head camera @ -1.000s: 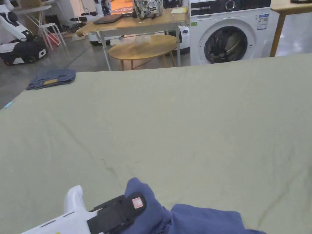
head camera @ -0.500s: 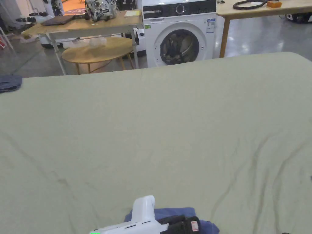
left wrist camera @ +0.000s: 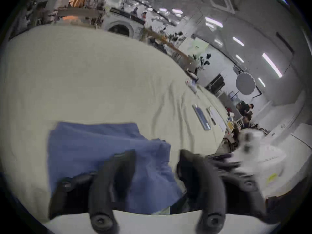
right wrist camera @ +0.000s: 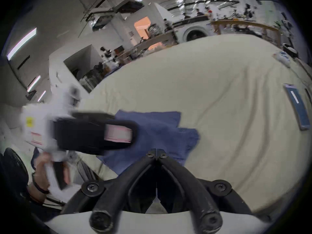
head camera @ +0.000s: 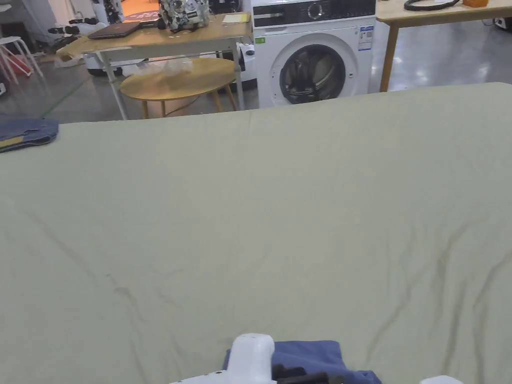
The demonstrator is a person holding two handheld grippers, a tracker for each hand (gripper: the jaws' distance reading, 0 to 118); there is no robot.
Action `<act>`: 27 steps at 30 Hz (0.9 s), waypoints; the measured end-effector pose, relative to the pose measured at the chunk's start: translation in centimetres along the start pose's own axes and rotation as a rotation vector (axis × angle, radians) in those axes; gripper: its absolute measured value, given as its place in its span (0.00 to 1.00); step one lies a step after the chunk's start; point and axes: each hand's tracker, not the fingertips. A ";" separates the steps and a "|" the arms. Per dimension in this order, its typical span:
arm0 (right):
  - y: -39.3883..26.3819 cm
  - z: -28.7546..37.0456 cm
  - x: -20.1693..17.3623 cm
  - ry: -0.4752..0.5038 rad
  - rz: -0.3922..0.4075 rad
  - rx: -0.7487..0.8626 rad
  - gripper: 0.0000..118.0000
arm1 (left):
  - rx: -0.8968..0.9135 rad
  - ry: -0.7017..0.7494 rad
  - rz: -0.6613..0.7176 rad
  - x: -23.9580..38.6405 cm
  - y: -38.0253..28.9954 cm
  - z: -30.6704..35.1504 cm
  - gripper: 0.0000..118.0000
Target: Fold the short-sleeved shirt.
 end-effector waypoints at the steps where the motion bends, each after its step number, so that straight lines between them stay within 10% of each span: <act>1: 0.2 -1.5 0.0 -0.014 0.002 -0.046 0.00 | 0.026 0.014 -0.002 -0.7 0.1 1.6 0.60; 4: 0.3 -5.5 -0.2 -0.200 0.005 -0.196 0.00 | 0.046 0.101 0.019 -3.1 0.1 5.3 0.61; 15: 0.3 -4.4 -0.3 -0.158 -0.013 -0.136 0.00 | -0.047 -0.015 0.373 -13.1 -2.5 1.1 0.60; 20: 0.8 -3.8 -0.1 -0.136 -0.042 -0.140 0.00 | 0.014 -0.161 0.512 -14.1 -3.6 0.3 0.20; 27: 3.0 -0.9 -0.2 0.026 -0.139 -0.004 0.00 | 0.275 -0.184 0.564 -15.9 -1.6 10.3 0.17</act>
